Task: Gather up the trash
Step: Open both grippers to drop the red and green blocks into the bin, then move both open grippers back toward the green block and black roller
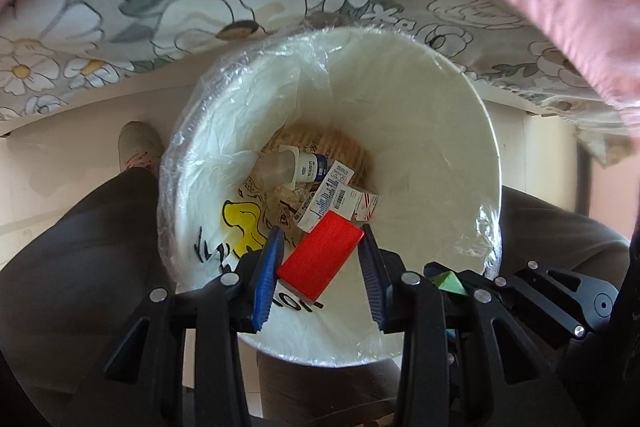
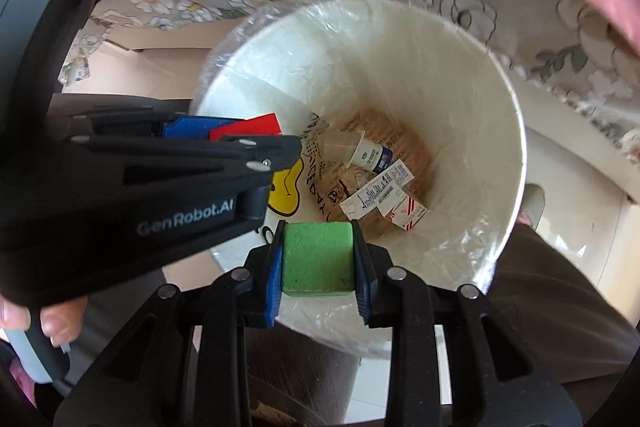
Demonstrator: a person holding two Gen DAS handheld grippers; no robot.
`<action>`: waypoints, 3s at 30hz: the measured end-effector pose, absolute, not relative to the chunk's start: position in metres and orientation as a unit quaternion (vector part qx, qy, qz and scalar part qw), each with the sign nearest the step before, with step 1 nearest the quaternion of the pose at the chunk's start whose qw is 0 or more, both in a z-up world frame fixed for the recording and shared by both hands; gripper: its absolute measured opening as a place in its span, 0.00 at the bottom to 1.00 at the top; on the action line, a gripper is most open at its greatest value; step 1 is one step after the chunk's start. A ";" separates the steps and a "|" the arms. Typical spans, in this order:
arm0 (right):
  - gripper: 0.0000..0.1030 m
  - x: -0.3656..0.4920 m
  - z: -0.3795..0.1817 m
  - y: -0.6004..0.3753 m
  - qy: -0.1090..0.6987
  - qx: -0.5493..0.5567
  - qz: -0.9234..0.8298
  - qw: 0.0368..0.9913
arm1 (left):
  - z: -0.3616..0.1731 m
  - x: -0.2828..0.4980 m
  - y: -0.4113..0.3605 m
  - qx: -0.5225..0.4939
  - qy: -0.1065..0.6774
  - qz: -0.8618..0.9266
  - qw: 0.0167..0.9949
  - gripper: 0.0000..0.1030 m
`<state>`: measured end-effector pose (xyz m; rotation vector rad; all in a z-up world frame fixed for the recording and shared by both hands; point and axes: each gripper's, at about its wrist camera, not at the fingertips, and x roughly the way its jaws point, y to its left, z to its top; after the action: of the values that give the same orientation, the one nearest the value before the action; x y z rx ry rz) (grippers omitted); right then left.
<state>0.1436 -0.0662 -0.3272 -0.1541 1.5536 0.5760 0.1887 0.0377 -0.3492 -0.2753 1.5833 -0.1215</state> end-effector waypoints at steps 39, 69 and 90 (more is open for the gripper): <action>0.59 0.144 -0.319 -0.083 0.673 -0.099 0.216 0.701 | -0.342 0.189 0.033 -0.083 0.692 -0.060 0.715 0.54; 0.76 0.206 0.006 -0.159 0.435 -0.052 0.202 0.876 | -0.008 0.279 0.050 0.007 0.502 -0.023 0.865 0.65; 0.76 0.420 0.018 -0.156 0.472 0.111 0.117 0.866 | -0.039 0.510 0.020 -0.042 0.542 -0.011 0.839 0.66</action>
<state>0.4196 -0.1558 0.0180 0.2325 0.9894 0.2446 0.5103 0.0204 -0.0392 -0.0897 1.1452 -0.0232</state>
